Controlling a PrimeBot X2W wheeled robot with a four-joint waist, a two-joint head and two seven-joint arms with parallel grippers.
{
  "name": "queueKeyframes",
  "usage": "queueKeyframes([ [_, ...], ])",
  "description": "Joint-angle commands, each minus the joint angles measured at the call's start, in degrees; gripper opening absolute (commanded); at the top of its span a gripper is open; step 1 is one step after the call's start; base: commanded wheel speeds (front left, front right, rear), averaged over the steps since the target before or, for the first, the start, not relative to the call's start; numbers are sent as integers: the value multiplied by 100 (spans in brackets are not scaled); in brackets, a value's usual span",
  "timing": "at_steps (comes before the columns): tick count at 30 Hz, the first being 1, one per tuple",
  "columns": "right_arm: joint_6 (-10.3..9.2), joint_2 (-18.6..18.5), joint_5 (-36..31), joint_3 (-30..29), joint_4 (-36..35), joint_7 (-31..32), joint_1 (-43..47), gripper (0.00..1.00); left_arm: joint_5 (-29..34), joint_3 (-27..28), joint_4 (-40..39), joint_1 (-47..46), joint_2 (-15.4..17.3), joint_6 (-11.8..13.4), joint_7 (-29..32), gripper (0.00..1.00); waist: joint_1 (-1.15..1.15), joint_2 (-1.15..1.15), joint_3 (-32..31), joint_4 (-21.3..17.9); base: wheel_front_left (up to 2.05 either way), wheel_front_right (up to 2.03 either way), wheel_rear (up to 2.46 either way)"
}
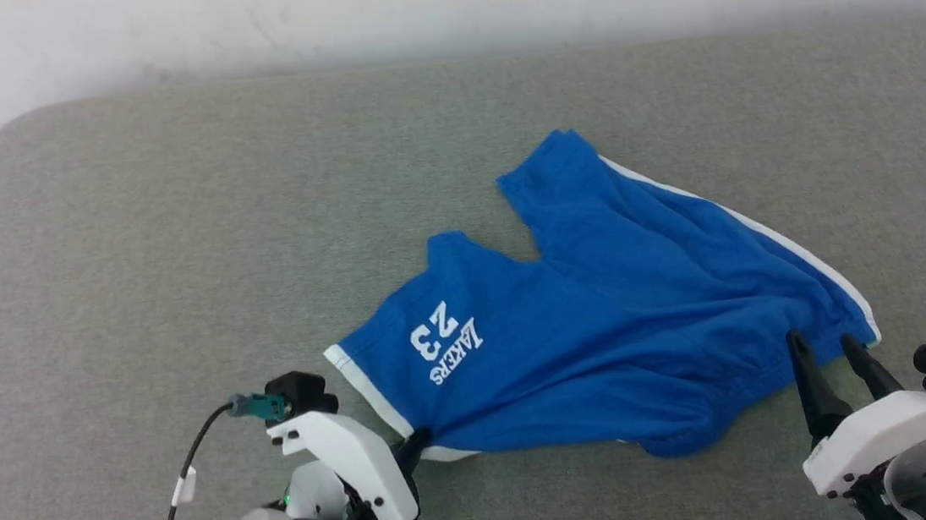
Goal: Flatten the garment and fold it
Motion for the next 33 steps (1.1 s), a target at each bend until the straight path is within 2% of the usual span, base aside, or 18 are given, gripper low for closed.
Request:
queueKeyframes([
  [1, -5, 6, -28, -1, -9, 8, -82, 100, -113, 5, -32, 124, -20, 89, 3, 40, 1, 0, -146, 182, 0, 0, 0],
  [2, -5, 6, -25, -5, -3, 9, -82, 100, -160, 16, -77, 152, -30, 122, -65, 100, 1, 0, -161, 196, 0, 0, 0],
  [5, -5, 6, -20, 14, 12, 15, -43, 100, -317, 115, -310, 136, -49, 161, -328, 100, 1, 0, -209, 219, 0, 0, 0],
  [8, -5, 6, -10, 49, -5, 54, 27, 100, -251, 315, -653, 96, 14, 148, -848, 100, 1, 0, -274, 195, 0, 0, 0],
  [11, -5, 6, -74, 31, -70, 226, 92, 100, 304, 452, -1003, 127, 325, 96, -1887, 100, 1, 0, -290, 146, 0, 0, 0],
  [13, -5, 6, -113, 3, -141, 436, 107, 100, 941, 443, -1163, 207, 590, 79, -2876, 100, 1, 0, -283, 112, 0, 0, 0],
  [15, -5, 6, -199, 4, -269, 687, 67, 100, 1347, 486, -1258, 329, 660, 118, -3860, 100, 1, 0, -258, 87, 0, 0, 0],
  [17, -5, 6, -348, 12, -448, 963, -52, 100, 1637, 495, -1286, 454, 675, 153, -4294, 100, 1, 0, -231, 75, 0, 0, 0],
  [20, -5, 6, -627, 32, -657, 1535, -373, 100, 1911, 622, -1507, 608, 563, 219, -4420, 100, 1, 0, -182, 78, 0, 0, 0],
  [24, -5, 6, -1115, 82, -607, 2521, -1028, 100, 2163, 903, -1905, 760, 345, 147, -4428, 100, 1, 0, -56, 131, 0, 0, 0],
  [29, -5, 6, -2091, 379, -56, 3720, -1726, 100, 2280, 1058, -1952, 731, 155, -46, -4429, 100, 1, 0, 151, 323, 0, 0, 0],
  [30, -5, 6, -2091, 379, -56, 3720, -1726, 100, 2280, 1058, -1952, 731, 155, -46, -4429, 100, 1, 0, 151, 323, 0, 0, 0],
  [31, -5, 6, -2311, 564, 226, 4143, -1857, 100, 2301, 1115, -1959, 686, 94, -95, -4429, 100, 1, 0, 232, 414, 0, 0, 0],
  [32, -5, 6, -2311, 564, 226, 4143, -1857, 100, 2301, 1115, -1959, 686, 94, -95, -4429, 100, 1, 0, 232, 414, 0, 0, 0],
  [33, -5, 5, -2486, 772, 481, 4519, -1923, 100, 2321, 1131, -1932, 658, 47, -138, -4429, 100, 1, 0, 300, 498, 0, 0, 0],
])
